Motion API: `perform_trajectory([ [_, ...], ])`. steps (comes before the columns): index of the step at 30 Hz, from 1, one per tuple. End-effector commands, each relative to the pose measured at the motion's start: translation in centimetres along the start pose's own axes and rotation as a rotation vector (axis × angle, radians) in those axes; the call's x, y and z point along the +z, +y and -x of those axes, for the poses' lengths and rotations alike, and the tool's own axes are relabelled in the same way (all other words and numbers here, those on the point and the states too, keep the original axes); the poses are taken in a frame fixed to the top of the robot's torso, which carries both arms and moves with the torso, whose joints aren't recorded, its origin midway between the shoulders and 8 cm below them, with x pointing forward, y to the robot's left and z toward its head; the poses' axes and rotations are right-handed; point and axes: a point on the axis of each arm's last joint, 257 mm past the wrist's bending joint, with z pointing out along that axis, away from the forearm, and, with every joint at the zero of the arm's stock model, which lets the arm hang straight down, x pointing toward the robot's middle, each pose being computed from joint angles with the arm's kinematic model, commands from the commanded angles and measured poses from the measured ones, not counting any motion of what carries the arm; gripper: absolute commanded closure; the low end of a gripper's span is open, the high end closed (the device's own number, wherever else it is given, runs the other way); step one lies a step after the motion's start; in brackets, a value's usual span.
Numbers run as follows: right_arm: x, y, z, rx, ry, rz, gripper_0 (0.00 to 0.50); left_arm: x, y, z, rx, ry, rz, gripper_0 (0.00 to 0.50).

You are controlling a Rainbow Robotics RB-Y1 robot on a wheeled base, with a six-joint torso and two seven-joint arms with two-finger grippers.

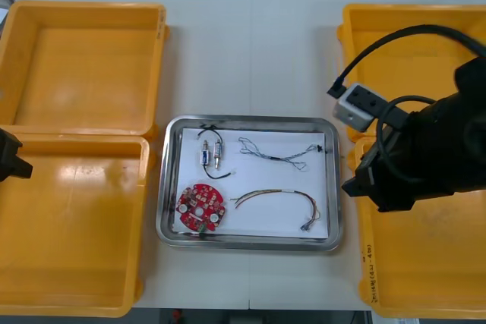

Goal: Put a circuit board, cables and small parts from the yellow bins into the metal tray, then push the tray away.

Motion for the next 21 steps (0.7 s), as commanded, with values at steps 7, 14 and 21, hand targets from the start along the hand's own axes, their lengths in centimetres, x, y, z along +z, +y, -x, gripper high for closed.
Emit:
perform_trajectory([
  [7, 2.6, 4.5, 3.4, -0.281, 0.051, -0.038, 0.0, -0.5, 2.5, 0.2, 0.044, -0.049, 0.056, 0.0],
  [14, 6.0, 7.1, 4.8, -0.372, 0.122, -0.024, 0.0, -0.3, 2.6, 0.0, 0.05, -0.043, 0.056, 0.0],
  [21, 8.9, 7.2, 3.6, -0.415, 0.22, -0.045, 0.0, -0.3, 2.6, -0.2, 0.049, -0.038, 0.055, 0.0],
])
